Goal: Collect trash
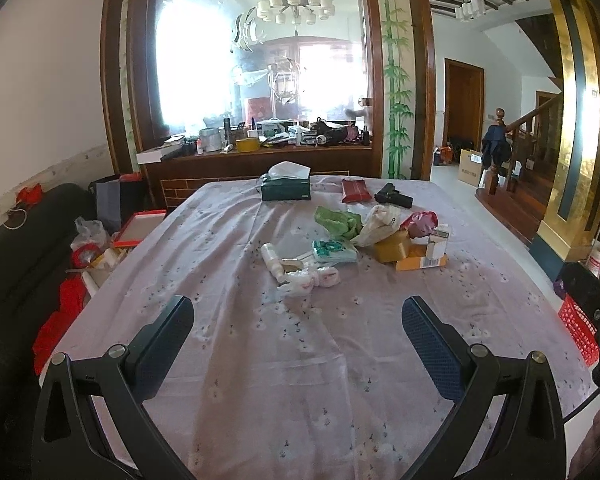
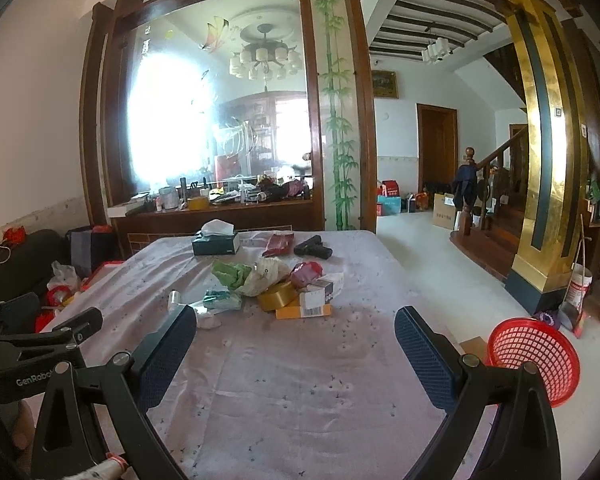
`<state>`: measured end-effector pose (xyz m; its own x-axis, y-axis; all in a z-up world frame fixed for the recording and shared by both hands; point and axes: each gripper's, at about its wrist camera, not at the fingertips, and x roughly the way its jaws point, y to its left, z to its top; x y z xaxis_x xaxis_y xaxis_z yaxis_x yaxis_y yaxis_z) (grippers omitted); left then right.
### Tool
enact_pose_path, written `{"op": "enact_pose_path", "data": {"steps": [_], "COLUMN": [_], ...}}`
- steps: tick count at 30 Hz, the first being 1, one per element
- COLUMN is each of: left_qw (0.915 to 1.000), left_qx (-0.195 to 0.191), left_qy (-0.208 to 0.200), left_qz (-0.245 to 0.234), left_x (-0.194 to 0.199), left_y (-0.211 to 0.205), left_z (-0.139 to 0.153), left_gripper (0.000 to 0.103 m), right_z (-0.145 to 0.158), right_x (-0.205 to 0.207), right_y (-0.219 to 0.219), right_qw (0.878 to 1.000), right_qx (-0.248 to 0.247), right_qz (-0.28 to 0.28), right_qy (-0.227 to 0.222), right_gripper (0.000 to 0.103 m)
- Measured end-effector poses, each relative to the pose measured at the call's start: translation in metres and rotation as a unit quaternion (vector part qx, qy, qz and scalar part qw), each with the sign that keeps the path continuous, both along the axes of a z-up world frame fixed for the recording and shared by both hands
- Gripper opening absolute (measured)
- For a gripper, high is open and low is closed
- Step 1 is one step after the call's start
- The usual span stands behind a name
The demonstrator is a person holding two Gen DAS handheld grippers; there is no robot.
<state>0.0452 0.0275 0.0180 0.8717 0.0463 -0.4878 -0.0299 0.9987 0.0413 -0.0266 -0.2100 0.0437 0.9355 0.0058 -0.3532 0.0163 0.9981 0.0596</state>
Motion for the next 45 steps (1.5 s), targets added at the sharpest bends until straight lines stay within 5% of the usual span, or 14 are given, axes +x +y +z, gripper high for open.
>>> {"op": "enact_pose_path", "data": {"steps": [26, 38, 45], "left_qw": [0.9999, 0.9986, 0.9983], "left_qx": [-0.011, -0.044, -0.025], "left_qy": [-0.006, 0.018, 0.021], "left_qz": [-0.001, -0.021, -0.047], "left_x": [0.009, 0.055, 0.07], "left_y": [-0.001, 0.033, 0.037], "left_z": [0.001, -0.003, 0.001], "left_gripper": [0.103, 0.103, 0.103], "right_z": [0.004, 0.002, 0.005], "right_x": [0.002, 0.03, 0.037], "right_y": [-0.007, 0.013, 0.028], "right_qw": [1.0, 0.999, 0.999], "right_qx": [0.008, -0.002, 0.004], "right_qz": [-0.004, -0.035, -0.049], "right_qy": [-0.013, 0.002, 0.011], "right_gripper": [0.101, 0.101, 0.101]}}
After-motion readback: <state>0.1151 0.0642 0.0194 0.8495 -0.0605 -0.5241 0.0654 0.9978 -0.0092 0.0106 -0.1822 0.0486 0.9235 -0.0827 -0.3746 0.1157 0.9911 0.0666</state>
